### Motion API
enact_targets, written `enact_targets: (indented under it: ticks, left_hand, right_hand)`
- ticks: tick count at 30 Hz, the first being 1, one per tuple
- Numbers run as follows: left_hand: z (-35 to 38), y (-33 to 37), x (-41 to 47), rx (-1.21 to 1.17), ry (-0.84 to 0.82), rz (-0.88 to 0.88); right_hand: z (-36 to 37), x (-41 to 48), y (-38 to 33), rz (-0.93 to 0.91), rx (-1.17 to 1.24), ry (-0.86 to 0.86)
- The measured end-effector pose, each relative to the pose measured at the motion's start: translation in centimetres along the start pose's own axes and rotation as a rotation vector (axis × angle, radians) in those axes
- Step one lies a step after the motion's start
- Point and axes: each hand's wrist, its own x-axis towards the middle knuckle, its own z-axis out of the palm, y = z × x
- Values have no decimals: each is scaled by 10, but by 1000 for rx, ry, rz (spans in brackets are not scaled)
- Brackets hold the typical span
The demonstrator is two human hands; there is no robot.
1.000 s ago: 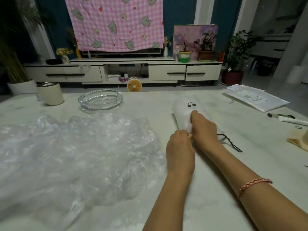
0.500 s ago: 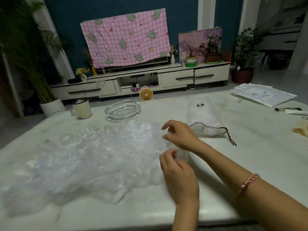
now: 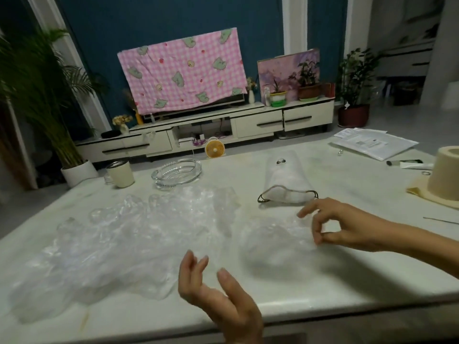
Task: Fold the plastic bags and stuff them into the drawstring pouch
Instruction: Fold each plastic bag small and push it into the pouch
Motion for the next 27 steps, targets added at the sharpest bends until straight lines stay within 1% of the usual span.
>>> enact_targets:
  ticks: [2, 3, 5, 6, 8, 9, 10, 11, 12, 13, 15, 17, 19, 22, 23, 24, 25, 26, 27]
  left_hand:
    - [2, 11, 9, -11, -151, -78]
    - [7, 19, 7, 8, -270, -126]
    - [22, 26, 5, 90, -527, -162]
    - [27, 24, 5, 124, -637, -161]
    - [43, 22, -1, 162, -809, -169]
    - [48, 17, -2, 190, -879, -172]
    - [55, 14, -4, 220, -946, -186]
    - [58, 8, -5, 253, -1012, -192]
    - [63, 2, -5, 296, -1090, -180]
    - [64, -4, -4, 347, -1181, -167]
    - [63, -14, -5, 484, -1368, -147]
    - [56, -21, -3, 612, -1494, -75]
    - [51, -24, -1, 676, -1561, 23]
    - [47, -27, 1, 640, -1573, 83]
    - [45, -28, -1, 590, -1520, 105]
    - [41, -27, -5, 500, -1409, 145]
    - [39, -21, -8, 387, -1275, 185]
    - [37, -17, -11, 287, -1206, 213]
    - [34, -12, -14, 222, -1172, 242]
  right_hand:
    - [6, -15, 15, 45, -48, -44]
    - [8, -24, 20, 78, -97, -74]
    - [13, -30, 19, 141, -188, -86]
    - [19, -25, 13, 138, -232, -33]
    - [27, -23, 7, 122, -240, 195]
    - [33, -20, 2, 111, -174, 311]
    - [39, -17, 0, 127, -81, 388]
    - [48, -11, -1, 147, -8, 408]
    - [57, -7, 3, 159, 14, 363]
    - [69, -2, 5, 151, -29, 276]
    - [84, 0, 18, 140, -197, 76]
    - [81, -2, 28, 210, -330, -94]
    - [74, -6, 34, 253, -365, -157]
    - [73, -7, 30, 262, -404, -221]
    - [76, -6, 30, 264, -399, -220]
    - [77, -7, 30, 269, -366, -202]
    - [74, -8, 30, 275, -276, -132]
    - [70, -8, 30, 278, -121, 2]
    - [64, -9, 32, 281, 32, 153]
